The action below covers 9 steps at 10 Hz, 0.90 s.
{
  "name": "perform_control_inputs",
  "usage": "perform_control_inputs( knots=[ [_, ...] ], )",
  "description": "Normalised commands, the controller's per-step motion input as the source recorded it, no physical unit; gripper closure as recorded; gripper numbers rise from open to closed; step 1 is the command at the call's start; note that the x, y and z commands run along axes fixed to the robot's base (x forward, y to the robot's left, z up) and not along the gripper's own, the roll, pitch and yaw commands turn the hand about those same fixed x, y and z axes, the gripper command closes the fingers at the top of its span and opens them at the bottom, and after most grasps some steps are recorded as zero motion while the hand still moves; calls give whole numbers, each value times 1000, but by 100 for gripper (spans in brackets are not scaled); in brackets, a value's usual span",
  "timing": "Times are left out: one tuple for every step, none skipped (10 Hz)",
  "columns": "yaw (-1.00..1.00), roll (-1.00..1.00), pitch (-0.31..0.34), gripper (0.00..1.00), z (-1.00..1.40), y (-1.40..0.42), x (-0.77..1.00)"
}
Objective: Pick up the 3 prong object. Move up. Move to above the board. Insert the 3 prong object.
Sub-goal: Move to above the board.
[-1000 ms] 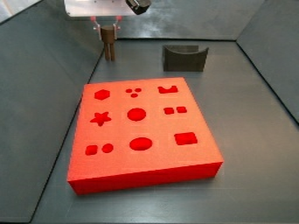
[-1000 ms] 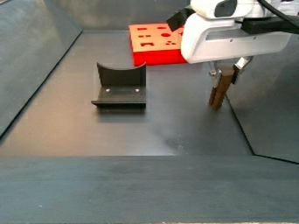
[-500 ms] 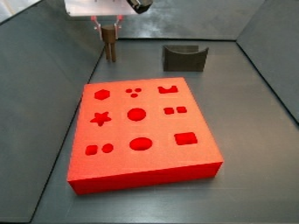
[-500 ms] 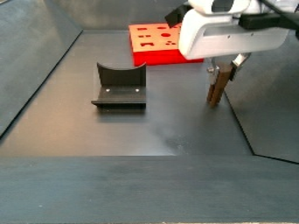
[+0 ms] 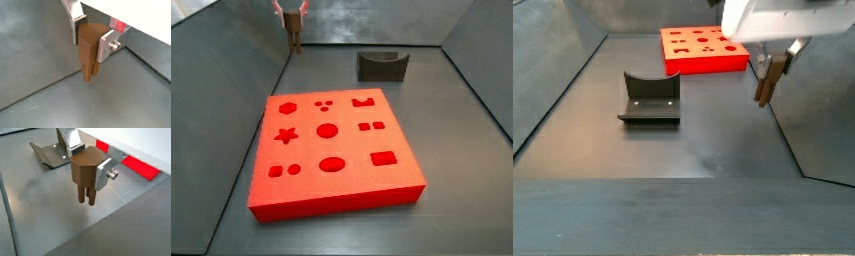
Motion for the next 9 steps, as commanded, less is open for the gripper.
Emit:
perform_control_inputs(
  knots=[
    [202, 324, 78, 100, 1000, -6, -499],
    [200, 331, 68, 100, 1000, -7, -505],
    [150, 310, 29, 100, 1000, -13, -480],
    [107, 249, 15, 100, 1000, -9, -459],
    [82, 206, 5, 100, 1000, -5, -441],
    [45, 139, -2, 100, 1000, -4, -405],
    [32, 111, 17, 100, 1000, -2, -404],
    [23, 102, 36, 100, 1000, -2, -431],
    [20, 100, 53, 100, 1000, -2, -459]
  ],
)
